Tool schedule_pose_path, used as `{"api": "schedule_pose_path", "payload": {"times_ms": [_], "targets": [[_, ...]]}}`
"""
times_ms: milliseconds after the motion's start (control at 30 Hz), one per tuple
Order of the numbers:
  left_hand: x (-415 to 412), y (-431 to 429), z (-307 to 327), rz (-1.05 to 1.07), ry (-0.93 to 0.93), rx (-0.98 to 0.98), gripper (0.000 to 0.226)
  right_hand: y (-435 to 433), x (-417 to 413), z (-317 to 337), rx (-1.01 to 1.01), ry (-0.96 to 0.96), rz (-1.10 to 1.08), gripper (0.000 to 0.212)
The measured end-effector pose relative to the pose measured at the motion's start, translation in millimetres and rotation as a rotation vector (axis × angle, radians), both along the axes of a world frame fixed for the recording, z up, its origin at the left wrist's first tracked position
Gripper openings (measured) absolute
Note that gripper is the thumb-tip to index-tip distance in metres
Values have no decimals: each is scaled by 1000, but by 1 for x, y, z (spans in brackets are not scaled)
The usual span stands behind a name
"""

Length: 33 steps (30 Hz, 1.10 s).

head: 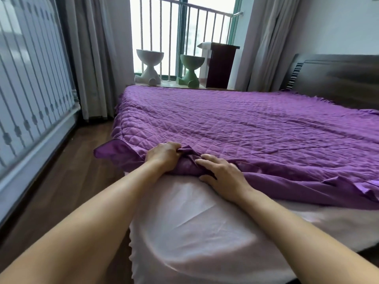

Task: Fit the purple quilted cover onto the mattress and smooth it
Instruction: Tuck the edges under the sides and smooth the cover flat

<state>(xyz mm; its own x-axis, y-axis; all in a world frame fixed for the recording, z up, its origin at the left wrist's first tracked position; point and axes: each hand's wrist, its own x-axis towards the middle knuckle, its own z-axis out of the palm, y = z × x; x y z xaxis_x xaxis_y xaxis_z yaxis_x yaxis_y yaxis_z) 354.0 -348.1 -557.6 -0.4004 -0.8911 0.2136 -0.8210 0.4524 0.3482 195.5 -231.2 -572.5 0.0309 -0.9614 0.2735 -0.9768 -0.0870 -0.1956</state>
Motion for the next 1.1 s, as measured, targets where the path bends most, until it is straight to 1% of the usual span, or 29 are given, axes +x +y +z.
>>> {"api": "schedule_pose_path", "payload": {"times_ms": [33,133,233,267,300,333,367,400,433,467,533,600,667,700,767,833,933,1000,1100], "targets": [[-1,0,-1,1,2,-4,30,-2,-2,-2,38,-23,-9,47],[3,3,-6,-24,30,-64,24,-6,1,-2,4,-88,-23,43],[11,7,-11,-203,185,-104,31,-12,2,3,25,-151,-82,32],[15,9,-10,-287,235,-143,32,-16,0,7,29,-179,-103,29],[19,12,-9,-366,254,-227,29,-20,-1,10,36,-206,-116,26],[22,13,-9,-426,231,-335,25,-23,-2,13,44,-237,-126,24],[25,14,-9,-465,163,-433,24,-25,-3,17,49,-259,-130,22],[27,12,-11,-496,74,-499,28,-26,-4,20,51,-273,-134,21],[29,12,-11,-510,-12,-505,33,-26,-4,21,51,-276,-135,21],[31,11,-11,-506,-76,-460,37,-25,-3,23,47,-263,-136,23],[30,8,-10,-460,-122,-317,42,-22,0,22,3,-153,-148,26],[26,5,-10,-448,-29,-274,35,-20,2,20,-89,-10,-139,29],[21,1,-8,-403,57,-235,27,-21,2,19,-152,83,-90,26],[19,0,-7,-371,63,-212,26,-21,1,19,-141,109,-75,24],[15,-4,-6,-328,77,-161,24,-23,-3,21,-73,175,-100,29],[13,-5,-6,-315,98,-130,24,-25,-4,20,-40,343,-130,33],[15,-5,-10,-331,119,-121,25,-31,-1,12,-254,710,-62,15],[18,-4,-12,-348,108,-128,28,-32,0,9,-361,879,-19,25],[18,0,-11,-378,27,-164,42,-29,1,9,-463,987,10,36]]}}
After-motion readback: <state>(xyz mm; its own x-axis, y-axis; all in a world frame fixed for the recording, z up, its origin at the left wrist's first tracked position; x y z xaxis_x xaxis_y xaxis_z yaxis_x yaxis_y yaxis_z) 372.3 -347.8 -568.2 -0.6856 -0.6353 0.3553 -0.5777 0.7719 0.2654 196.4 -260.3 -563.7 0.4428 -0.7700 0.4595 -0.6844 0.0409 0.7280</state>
